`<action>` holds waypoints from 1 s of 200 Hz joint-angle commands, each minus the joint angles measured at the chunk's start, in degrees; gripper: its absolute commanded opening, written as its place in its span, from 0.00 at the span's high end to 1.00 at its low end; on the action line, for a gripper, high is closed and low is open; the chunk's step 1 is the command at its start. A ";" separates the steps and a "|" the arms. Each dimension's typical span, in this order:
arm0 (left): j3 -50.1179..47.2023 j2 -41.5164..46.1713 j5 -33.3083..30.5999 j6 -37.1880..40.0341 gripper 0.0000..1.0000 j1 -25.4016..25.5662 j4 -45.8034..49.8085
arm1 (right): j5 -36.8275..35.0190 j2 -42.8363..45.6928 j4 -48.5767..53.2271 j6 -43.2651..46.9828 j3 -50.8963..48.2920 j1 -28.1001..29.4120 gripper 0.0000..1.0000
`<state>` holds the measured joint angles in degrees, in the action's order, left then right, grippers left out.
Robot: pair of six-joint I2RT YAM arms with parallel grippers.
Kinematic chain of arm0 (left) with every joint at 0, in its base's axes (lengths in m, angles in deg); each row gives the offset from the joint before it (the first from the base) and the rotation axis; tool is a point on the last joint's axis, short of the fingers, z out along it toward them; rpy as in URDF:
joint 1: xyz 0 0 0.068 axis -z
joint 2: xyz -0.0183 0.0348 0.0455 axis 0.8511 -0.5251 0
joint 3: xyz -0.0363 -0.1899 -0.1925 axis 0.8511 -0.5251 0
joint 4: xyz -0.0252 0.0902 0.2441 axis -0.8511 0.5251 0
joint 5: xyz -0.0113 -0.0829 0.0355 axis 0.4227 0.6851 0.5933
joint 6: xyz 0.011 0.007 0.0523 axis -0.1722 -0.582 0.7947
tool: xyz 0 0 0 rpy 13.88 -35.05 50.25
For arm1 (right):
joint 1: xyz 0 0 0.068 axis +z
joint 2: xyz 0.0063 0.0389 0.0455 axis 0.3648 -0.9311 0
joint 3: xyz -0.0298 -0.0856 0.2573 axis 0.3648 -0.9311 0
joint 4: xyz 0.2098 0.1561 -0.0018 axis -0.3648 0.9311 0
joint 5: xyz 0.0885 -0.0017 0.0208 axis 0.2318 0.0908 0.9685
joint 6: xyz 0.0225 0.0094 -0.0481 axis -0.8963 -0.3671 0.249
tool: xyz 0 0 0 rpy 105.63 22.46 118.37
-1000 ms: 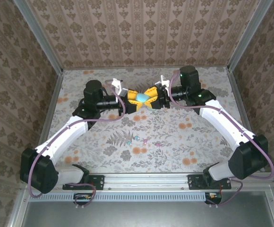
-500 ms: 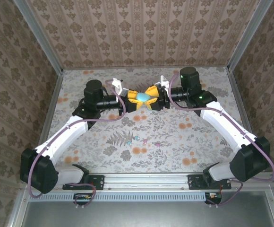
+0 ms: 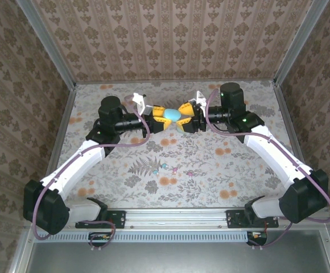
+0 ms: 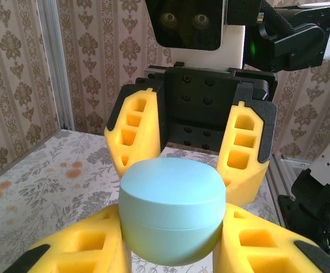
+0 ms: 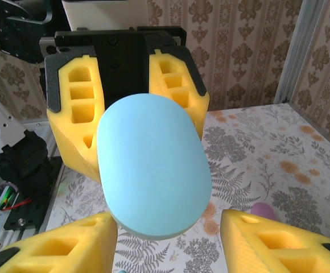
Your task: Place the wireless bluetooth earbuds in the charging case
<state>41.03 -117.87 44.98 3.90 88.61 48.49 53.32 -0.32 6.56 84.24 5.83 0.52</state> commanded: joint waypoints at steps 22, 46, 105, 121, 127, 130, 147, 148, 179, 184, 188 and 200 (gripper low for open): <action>-0.34 1.29 0.86 0.10 0.68 0.04 -0.27 | 2.41 0.40 -5.86 -2.80 -0.65 -0.27 0.46; -0.16 1.36 0.79 0.06 0.68 0.04 -0.32 | 2.44 0.38 -6.02 -2.81 -0.84 -0.22 0.49; -0.23 1.30 1.33 -0.03 0.66 0.13 -0.53 | 3.03 -0.66 -5.47 -3.56 0.23 -0.25 0.63; -0.07 1.28 1.47 0.06 0.63 0.22 -0.36 | 3.68 -0.90 -4.88 -3.47 0.69 -0.29 0.65; -0.07 1.33 1.48 0.10 0.62 0.30 -0.36 | 3.83 -0.97 -4.66 -3.45 0.76 -0.27 0.66; -0.07 1.30 1.50 0.13 0.61 0.30 -0.36 | 3.91 -0.99 -4.56 -3.39 0.89 -0.22 0.67; 0.15 1.19 1.84 0.09 0.58 0.39 -0.21 | 3.99 -0.99 -4.43 -3.20 0.86 -0.29 0.67; 0.17 1.19 1.89 0.08 0.58 0.43 -0.15 | 4.00 -0.99 -4.43 -3.20 0.86 -0.29 0.67; 0.30 1.11 2.12 0.18 0.57 0.48 -0.01 | 4.19 -1.03 -4.71 -3.37 0.86 -0.22 0.68; 0.29 1.11 2.12 0.23 0.57 0.48 0.06 | 4.19 -1.00 -4.85 -3.49 0.75 -0.22 0.68; 0.29 1.02 2.13 0.24 0.57 0.48 0.08 | 4.19 -0.99 -4.92 -3.59 0.77 -0.22 0.68; 0.34 1.02 2.12 0.22 0.56 0.48 0.08 | 4.06 -1.06 -5.06 -3.62 0.77 -0.22 0.68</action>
<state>41.03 -117.87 44.56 3.75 88.57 48.64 56.21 -0.67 2.80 81.29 5.46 0.41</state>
